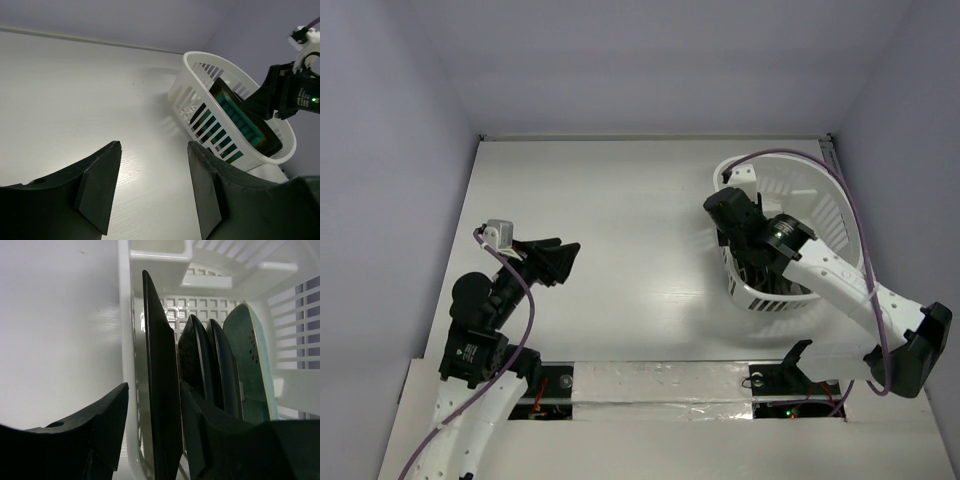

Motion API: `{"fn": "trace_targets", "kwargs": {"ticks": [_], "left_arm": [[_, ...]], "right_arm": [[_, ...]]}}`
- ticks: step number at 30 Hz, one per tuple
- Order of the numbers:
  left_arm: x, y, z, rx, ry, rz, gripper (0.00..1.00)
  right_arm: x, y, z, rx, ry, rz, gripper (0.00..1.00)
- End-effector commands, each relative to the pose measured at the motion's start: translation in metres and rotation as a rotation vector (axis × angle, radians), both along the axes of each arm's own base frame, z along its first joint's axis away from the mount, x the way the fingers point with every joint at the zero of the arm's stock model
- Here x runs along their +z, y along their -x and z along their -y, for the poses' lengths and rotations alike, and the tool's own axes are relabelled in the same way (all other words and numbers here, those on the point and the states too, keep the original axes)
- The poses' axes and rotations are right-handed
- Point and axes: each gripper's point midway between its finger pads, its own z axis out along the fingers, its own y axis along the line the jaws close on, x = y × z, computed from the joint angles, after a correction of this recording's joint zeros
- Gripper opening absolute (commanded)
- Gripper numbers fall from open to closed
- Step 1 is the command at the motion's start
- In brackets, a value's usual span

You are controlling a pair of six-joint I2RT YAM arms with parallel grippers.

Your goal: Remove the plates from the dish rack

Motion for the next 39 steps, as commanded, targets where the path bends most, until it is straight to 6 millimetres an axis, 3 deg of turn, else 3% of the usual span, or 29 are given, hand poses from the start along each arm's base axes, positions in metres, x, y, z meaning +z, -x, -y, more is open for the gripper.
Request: {"fn": "trace_targets", "kwargs": {"ticks": [1, 11, 16, 27, 33, 39], "left_arm": [[0.012, 0.003, 0.002, -0.013, 0.015, 0.053, 0.53], [0.013, 0.004, 0.003, -0.019, 0.014, 0.057, 0.53], [0.012, 0.003, 0.004, -0.026, 0.013, 0.050, 0.53], [0.013, 0.004, 0.004, -0.028, 0.012, 0.056, 0.53], [0.013, 0.005, 0.004, -0.029, 0.014, 0.059, 0.53], [0.016, 0.006, 0.004, -0.031, 0.015, 0.070, 0.53]], "right_arm": [[0.006, -0.006, 0.003, -0.013, 0.049, 0.015, 0.50], [-0.031, -0.018, 0.018, -0.069, 0.184, -0.085, 0.49], [-0.039, -0.021, 0.021, -0.081, 0.218, -0.106, 0.37], [-0.036, -0.022, 0.024, -0.092, 0.274, -0.131, 0.14], [-0.017, -0.023, 0.025, -0.095, 0.295, -0.112, 0.01], [0.008, -0.022, 0.032, -0.117, 0.371, -0.091, 0.00]]}}
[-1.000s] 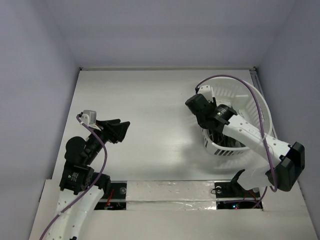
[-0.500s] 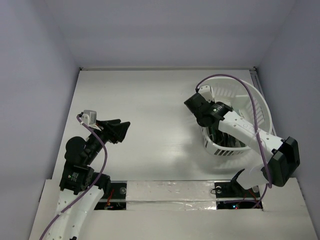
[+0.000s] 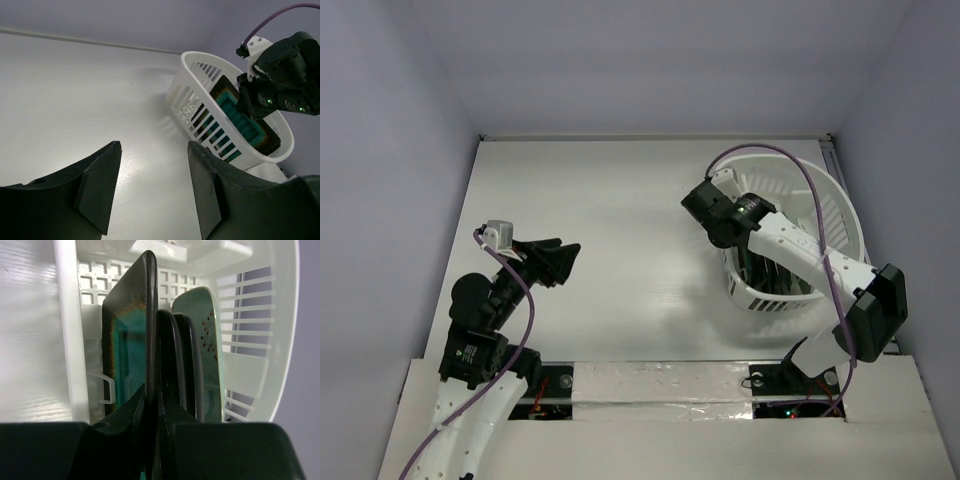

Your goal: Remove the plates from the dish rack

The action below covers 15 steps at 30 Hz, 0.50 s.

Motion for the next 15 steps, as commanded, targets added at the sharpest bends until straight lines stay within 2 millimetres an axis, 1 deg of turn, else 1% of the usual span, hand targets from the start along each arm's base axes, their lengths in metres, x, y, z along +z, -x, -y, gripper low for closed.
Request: {"fn": "trace_targets", "kwargs": {"ticks": [1, 3, 6, 9, 13, 14, 15], "left_arm": [[0.014, 0.004, 0.003, -0.024, 0.013, 0.061, 0.53], [0.013, 0.004, 0.003, -0.025, 0.013, 0.058, 0.53], [0.013, 0.004, 0.003, -0.024, 0.011, 0.059, 0.53], [0.014, 0.004, 0.003, -0.025, 0.013, 0.061, 0.53], [0.015, 0.005, 0.003, -0.024, 0.014, 0.068, 0.53], [0.015, 0.006, 0.003, -0.025, 0.015, 0.067, 0.53], [0.016, 0.006, 0.003, -0.024, 0.015, 0.069, 0.53]], "right_arm": [[0.050, -0.008, -0.002, -0.020, 0.004, 0.133, 0.00], [0.060, -0.008, 0.002, -0.029, 0.023, 0.149, 0.00], [0.073, -0.006, 0.000, -0.025, 0.027, 0.177, 0.00], [0.082, -0.004, 0.005, -0.044, 0.035, 0.196, 0.00], [0.103, -0.003, 0.009, -0.068, 0.011, 0.252, 0.00], [0.115, -0.003, 0.010, -0.073, -0.015, 0.282, 0.00], [0.122, -0.001, 0.009, -0.070, -0.025, 0.297, 0.00]]}}
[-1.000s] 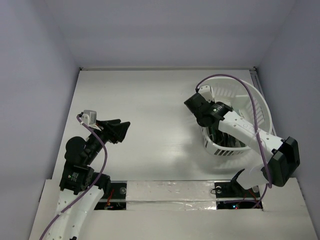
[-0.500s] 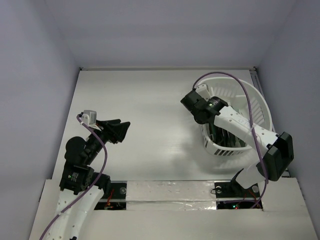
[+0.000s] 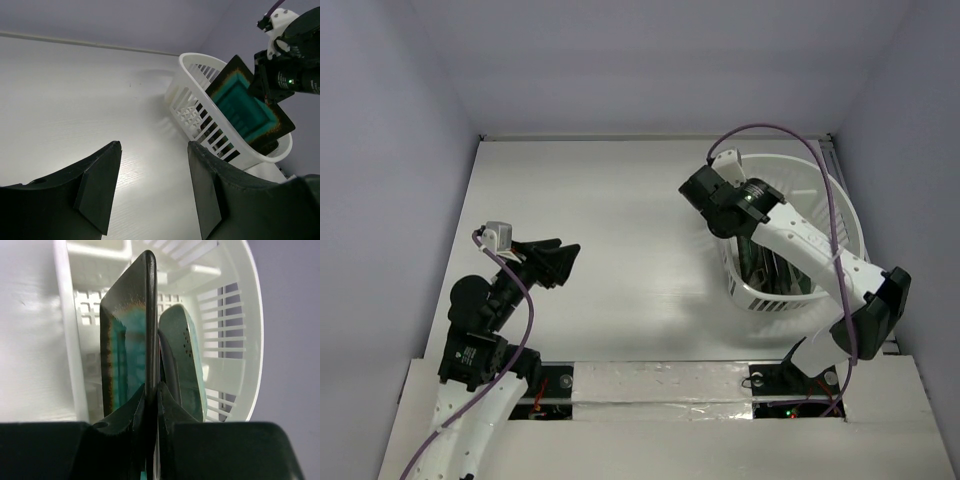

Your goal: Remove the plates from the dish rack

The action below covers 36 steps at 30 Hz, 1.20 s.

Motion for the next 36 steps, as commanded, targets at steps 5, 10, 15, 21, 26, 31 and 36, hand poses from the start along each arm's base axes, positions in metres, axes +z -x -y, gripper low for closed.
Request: {"fn": "trace_targets", "kwargs": {"ticks": [5, 10, 15, 21, 26, 31, 36], "left_arm": [[0.012, 0.003, 0.003, -0.020, 0.010, 0.055, 0.53], [0.012, 0.002, 0.003, -0.020, 0.011, 0.053, 0.53], [0.012, 0.002, 0.003, -0.018, 0.012, 0.052, 0.52], [0.013, 0.001, -0.002, 0.011, 0.016, 0.052, 0.52], [0.016, 0.001, -0.009, 0.052, 0.022, 0.059, 0.51], [0.018, 0.002, -0.013, 0.069, 0.027, 0.071, 0.50], [0.017, 0.000, -0.014, 0.076, 0.024, 0.064, 0.50]], "right_arm": [[0.128, 0.008, 0.028, -0.083, -0.147, 0.368, 0.00], [0.174, 0.023, 0.041, -0.089, -0.299, 0.489, 0.00], [0.219, 0.029, 0.016, 0.077, -0.596, 0.610, 0.00], [0.223, 0.007, -0.081, 0.377, -0.922, 0.614, 0.00], [0.198, -0.031, -0.167, 0.479, -1.105, 0.535, 0.00], [0.170, -0.065, -0.238, 0.523, -1.293, 0.491, 0.00], [0.129, -0.096, -0.299, 0.504, -1.457, 0.398, 0.00]]}}
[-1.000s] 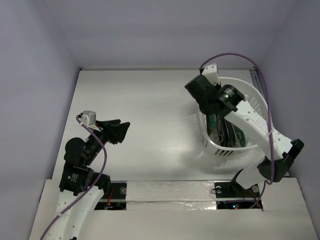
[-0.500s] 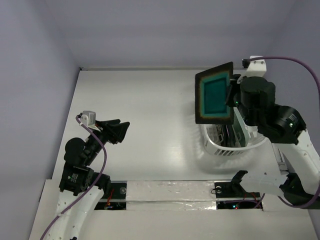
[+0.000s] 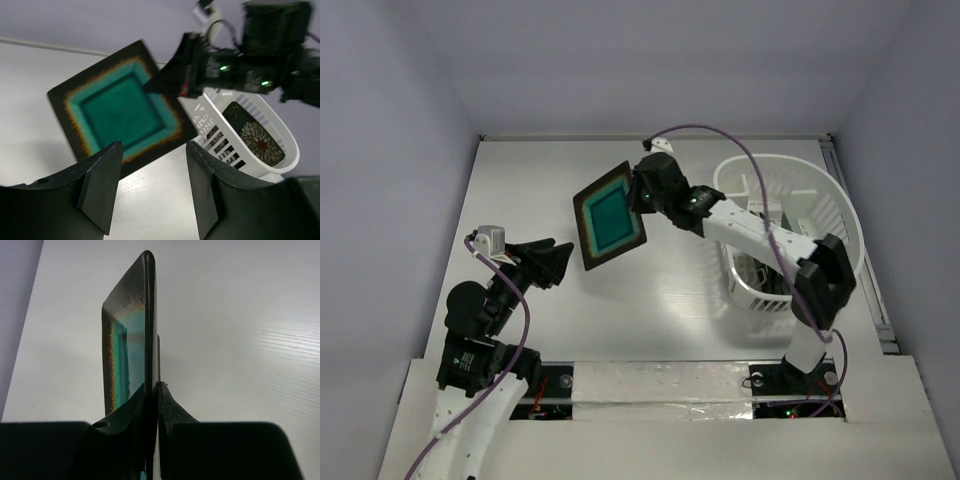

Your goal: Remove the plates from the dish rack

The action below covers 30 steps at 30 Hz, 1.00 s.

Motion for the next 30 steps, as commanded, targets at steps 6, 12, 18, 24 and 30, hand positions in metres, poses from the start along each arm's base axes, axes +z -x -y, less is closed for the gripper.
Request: {"fn": "trace_targets", "kwargs": {"ticks": [6, 12, 18, 24, 30], "left_arm": [[0.012, 0.000, -0.003, 0.013, 0.012, 0.042, 0.50], [0.012, 0.001, -0.002, 0.006, 0.014, 0.044, 0.50], [0.013, 0.002, -0.002, 0.005, 0.014, 0.047, 0.50], [0.014, 0.003, -0.001, 0.002, 0.014, 0.052, 0.50], [0.013, 0.002, -0.001, 0.000, 0.013, 0.049, 0.50]], "right_arm": [[0.077, -0.053, -0.099, 0.040, -0.541, 0.099, 0.00], [0.021, -0.068, -0.131, 0.045, -0.594, -0.011, 0.00], [-0.035, -0.078, -0.141, 0.006, -0.623, -0.135, 0.06], [-0.068, -0.068, -0.157, 0.088, -0.638, -0.254, 0.33], [-0.095, -0.063, -0.158, 0.104, -0.576, -0.295, 0.67]]}}
